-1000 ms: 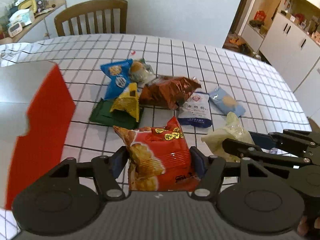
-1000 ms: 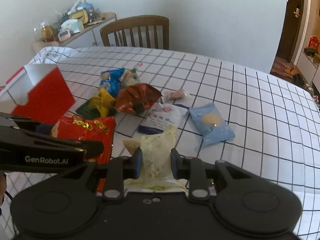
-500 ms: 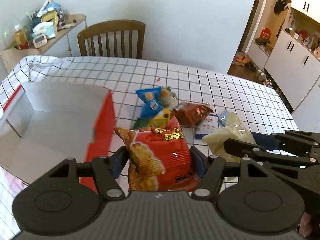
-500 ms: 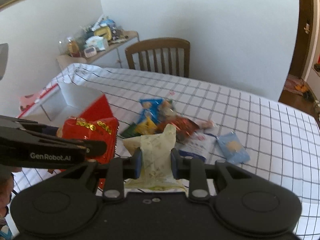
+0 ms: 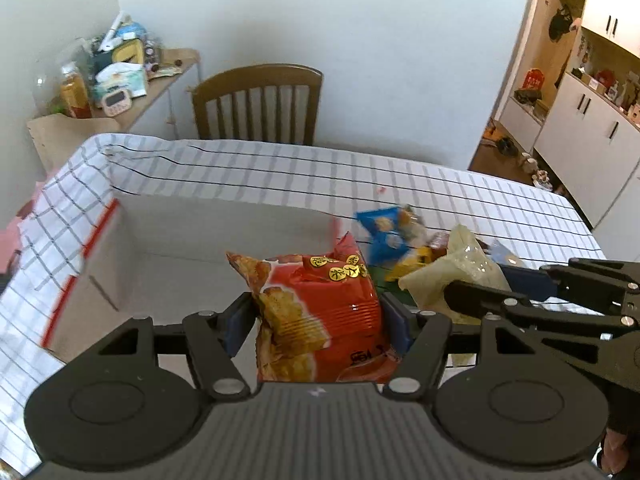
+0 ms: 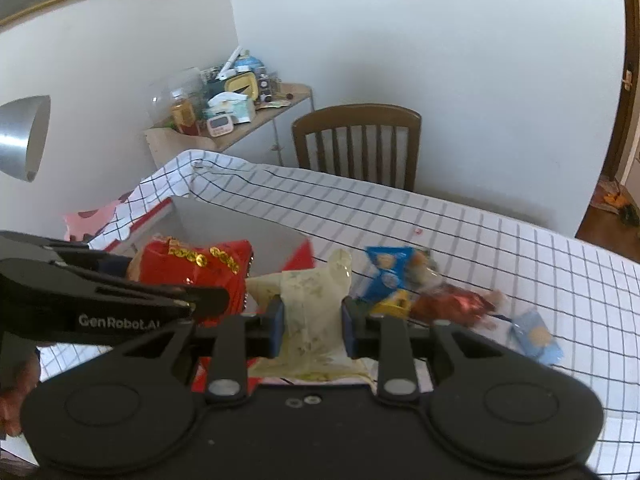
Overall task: Organize snacks
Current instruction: 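Carry the red chip bag and yellow bread bag over the red box with both tools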
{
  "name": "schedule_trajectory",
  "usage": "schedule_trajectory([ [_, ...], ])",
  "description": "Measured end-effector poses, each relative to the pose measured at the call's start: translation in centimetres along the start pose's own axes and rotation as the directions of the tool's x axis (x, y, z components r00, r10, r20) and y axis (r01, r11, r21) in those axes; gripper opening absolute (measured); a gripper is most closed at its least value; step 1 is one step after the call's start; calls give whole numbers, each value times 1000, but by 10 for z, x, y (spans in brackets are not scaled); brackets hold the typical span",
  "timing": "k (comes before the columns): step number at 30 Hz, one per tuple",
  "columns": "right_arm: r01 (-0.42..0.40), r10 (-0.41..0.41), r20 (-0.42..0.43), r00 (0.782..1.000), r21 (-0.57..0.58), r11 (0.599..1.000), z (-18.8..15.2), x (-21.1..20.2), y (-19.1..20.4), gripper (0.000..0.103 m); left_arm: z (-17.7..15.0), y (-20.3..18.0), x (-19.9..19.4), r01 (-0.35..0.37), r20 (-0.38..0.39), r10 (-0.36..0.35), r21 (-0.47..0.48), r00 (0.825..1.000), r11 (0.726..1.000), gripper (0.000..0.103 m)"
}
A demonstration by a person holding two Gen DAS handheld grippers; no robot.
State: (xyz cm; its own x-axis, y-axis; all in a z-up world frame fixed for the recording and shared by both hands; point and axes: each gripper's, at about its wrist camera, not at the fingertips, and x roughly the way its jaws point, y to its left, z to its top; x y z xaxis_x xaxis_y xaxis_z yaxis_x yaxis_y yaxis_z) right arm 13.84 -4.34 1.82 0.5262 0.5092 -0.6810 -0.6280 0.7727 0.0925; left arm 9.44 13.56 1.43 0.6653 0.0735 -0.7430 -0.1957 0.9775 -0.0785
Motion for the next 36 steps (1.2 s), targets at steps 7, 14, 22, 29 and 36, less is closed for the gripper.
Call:
schedule_trajectory([
  [7, -9, 8, -22, 1000, -35, 999, 9, 31, 54, 27, 2, 64, 6, -30, -7, 29, -22, 1000, 999, 67],
  [14, -24, 20, -70, 997, -48, 999, 11, 67, 87, 27, 0, 115, 27, -52, -48, 50, -46, 998, 998, 67],
  [22, -11, 2, -161, 987, -55, 998, 3, 113, 104, 27, -2, 139, 64, -41, -108, 37, -37, 993, 998, 68],
  [29, 8, -24, -231, 973, -70, 997, -6, 139, 112, 27, -9, 135, 92, -36, -170, 36, 6, 985, 999, 69],
  [36, 5, -28, -274, 961, -86, 996, -14, 150, 117, 28, -17, 132, 106, -27, -209, 34, 40, 977, 999, 70],
])
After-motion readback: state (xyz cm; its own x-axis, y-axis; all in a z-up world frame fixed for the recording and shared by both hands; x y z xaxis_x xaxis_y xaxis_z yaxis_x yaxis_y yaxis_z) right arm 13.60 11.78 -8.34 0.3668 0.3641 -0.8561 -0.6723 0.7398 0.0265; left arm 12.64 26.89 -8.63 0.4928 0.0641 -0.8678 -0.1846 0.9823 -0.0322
